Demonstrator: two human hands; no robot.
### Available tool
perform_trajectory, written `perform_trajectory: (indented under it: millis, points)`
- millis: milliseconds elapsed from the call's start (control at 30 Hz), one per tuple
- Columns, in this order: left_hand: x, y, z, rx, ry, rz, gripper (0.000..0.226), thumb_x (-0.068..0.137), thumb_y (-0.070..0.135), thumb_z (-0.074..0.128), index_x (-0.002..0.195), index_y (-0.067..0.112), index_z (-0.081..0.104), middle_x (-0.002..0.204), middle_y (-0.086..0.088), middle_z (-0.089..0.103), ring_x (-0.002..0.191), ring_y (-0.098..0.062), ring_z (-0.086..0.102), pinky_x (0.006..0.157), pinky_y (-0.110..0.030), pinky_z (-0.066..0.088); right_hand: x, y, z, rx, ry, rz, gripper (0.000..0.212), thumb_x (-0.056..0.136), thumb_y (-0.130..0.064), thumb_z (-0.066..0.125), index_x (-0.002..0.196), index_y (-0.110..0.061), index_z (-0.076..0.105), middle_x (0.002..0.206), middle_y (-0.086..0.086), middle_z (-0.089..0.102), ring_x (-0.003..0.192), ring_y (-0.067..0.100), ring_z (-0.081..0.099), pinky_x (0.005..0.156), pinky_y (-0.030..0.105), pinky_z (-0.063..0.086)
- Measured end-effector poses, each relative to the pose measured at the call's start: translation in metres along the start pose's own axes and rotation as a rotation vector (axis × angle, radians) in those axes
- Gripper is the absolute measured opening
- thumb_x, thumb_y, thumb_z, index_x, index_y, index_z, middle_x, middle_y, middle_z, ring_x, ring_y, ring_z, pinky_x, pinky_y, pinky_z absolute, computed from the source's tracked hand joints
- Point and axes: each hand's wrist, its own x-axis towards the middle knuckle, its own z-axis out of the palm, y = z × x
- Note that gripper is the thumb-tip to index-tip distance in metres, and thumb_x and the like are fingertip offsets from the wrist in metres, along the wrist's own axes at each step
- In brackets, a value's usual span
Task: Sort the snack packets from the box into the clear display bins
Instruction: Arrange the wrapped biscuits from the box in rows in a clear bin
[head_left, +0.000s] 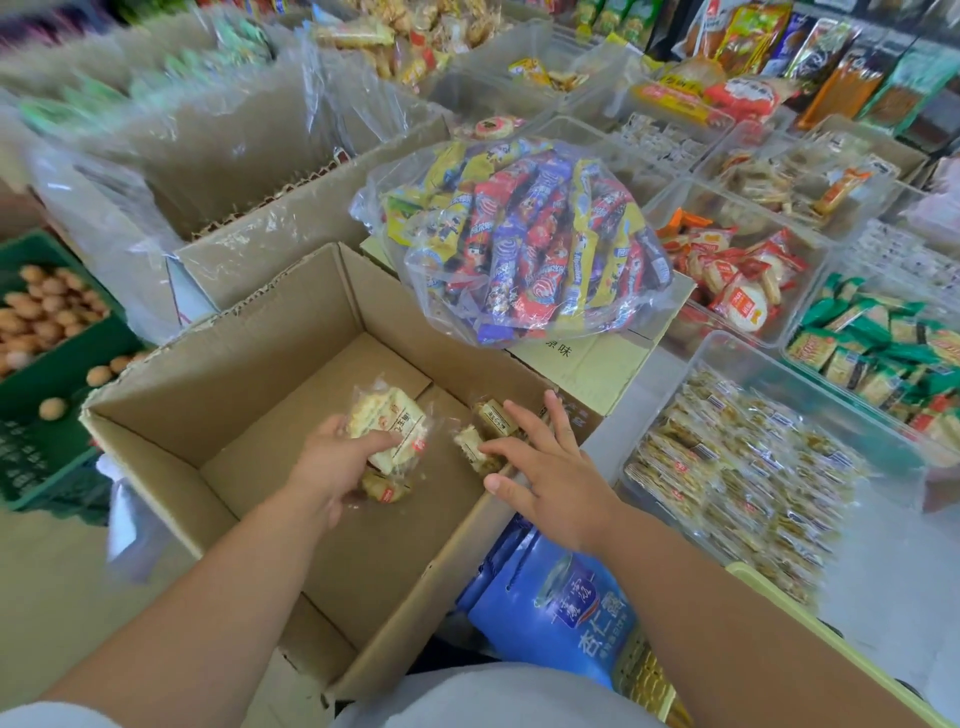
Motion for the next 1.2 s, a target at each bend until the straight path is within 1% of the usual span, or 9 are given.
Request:
perform_trajectory:
  millis: [133,267,333,567,700,800,1000,1100,1200]
  points:
    - [-0.048,0.017,-0.007,-0.282,-0.073,0.160,0.049,0.077,0.020,0.085,0.122,0.020,0.066,0.105,-0.009,0.080,0.080,-0.025,0.078,0.069,-0.040,0.061,-0.005,-0.007,-0.005,-0.002,-0.011,0.004,0.066,0.093,-0.073,0.037,0.153,-0.054,0.016,0.166,-0.023,-0.002,0.145,0.008,-0.038,0.118,0.064,0.020]
    - [-0.093,0.029,0.004,-0.301,-0.189,0.232,0.060,0.071,0.026,0.085,0.127,0.022,0.065,0.114,-0.008,0.078,0.088,-0.022,0.077,0.084,-0.047,0.060,-0.022,-0.029,-0.026,0.143,0.138,-0.039,0.094,0.092,-0.057,0.063,0.153,-0.056,-0.008,0.169,-0.012,0.002,0.156,0.015,-0.002,0.121,0.057,0.024]
    - [-0.109,0.033,0.010,-0.270,-0.266,0.244,0.062,0.072,0.027,0.088,0.128,0.021,0.064,0.116,-0.011,0.077,0.093,-0.028,0.077,0.076,-0.050,0.062,-0.039,-0.038,-0.042,0.190,0.278,-0.140,0.098,0.091,-0.052,0.067,0.151,-0.058,-0.010,0.168,-0.013,0.000,0.154,0.013,0.010,0.121,0.050,0.028]
    - [-0.147,0.048,0.064,-0.088,-0.535,0.205,0.068,0.069,0.032,0.090,0.130,0.019,0.064,0.121,-0.017,0.074,0.105,-0.042,0.073,0.075,-0.052,0.062,-0.099,-0.026,-0.077,-0.023,0.313,-0.327,0.098,0.084,-0.026,0.081,0.156,-0.050,0.019,0.169,-0.006,-0.005,0.155,0.021,0.006,0.117,0.047,0.035]
    - [-0.156,0.045,0.102,0.012,-0.579,0.191,0.067,0.075,0.033,0.084,0.136,0.017,0.061,0.121,-0.018,0.074,0.111,-0.045,0.070,0.087,-0.067,0.057,-0.127,-0.002,-0.075,-0.065,0.408,-0.250,0.085,0.081,-0.038,0.079,0.153,-0.047,0.033,0.159,0.001,0.025,0.146,0.025,0.026,0.111,0.045,0.040]
    - [-0.160,0.041,0.127,-0.053,-0.642,0.092,0.054,0.087,0.059,0.068,0.133,0.030,0.067,0.126,-0.014,0.073,0.117,-0.043,0.068,0.084,-0.064,0.059,-0.148,0.011,-0.063,0.040,0.513,-0.151,0.079,0.077,-0.057,0.068,0.149,-0.048,0.036,0.146,-0.005,0.033,0.137,0.021,0.035,0.108,0.037,0.041]
    - [-0.161,0.019,0.166,-0.187,-0.722,-0.058,0.074,0.088,0.086,0.030,0.131,0.040,0.068,0.133,-0.010,0.070,0.109,-0.031,0.072,0.065,-0.038,0.058,-0.169,0.021,-0.041,0.357,0.686,0.048,0.071,0.071,-0.047,0.084,0.135,-0.033,0.059,0.129,-0.011,0.044,0.117,0.004,0.053,0.094,0.025,0.053]
    - [-0.153,0.010,0.176,-0.248,-0.772,-0.061,0.074,0.092,0.083,0.033,0.135,0.033,0.066,0.140,-0.012,0.065,0.124,-0.038,0.065,0.091,-0.057,0.056,-0.170,0.022,-0.041,0.512,0.733,0.124,0.066,0.066,-0.056,0.080,0.127,-0.040,0.062,0.124,-0.018,0.046,0.114,-0.002,0.053,0.086,0.015,0.052]
    - [-0.145,0.005,0.180,-0.287,-0.810,-0.073,0.067,0.095,0.075,0.042,0.133,0.026,0.067,0.139,-0.016,0.065,0.124,-0.041,0.064,0.089,-0.065,0.056,-0.166,0.030,-0.045,0.644,0.760,0.154,0.056,0.074,-0.024,0.085,0.119,-0.047,0.061,0.126,-0.014,0.048,0.114,-0.005,0.053,0.082,0.011,0.051]
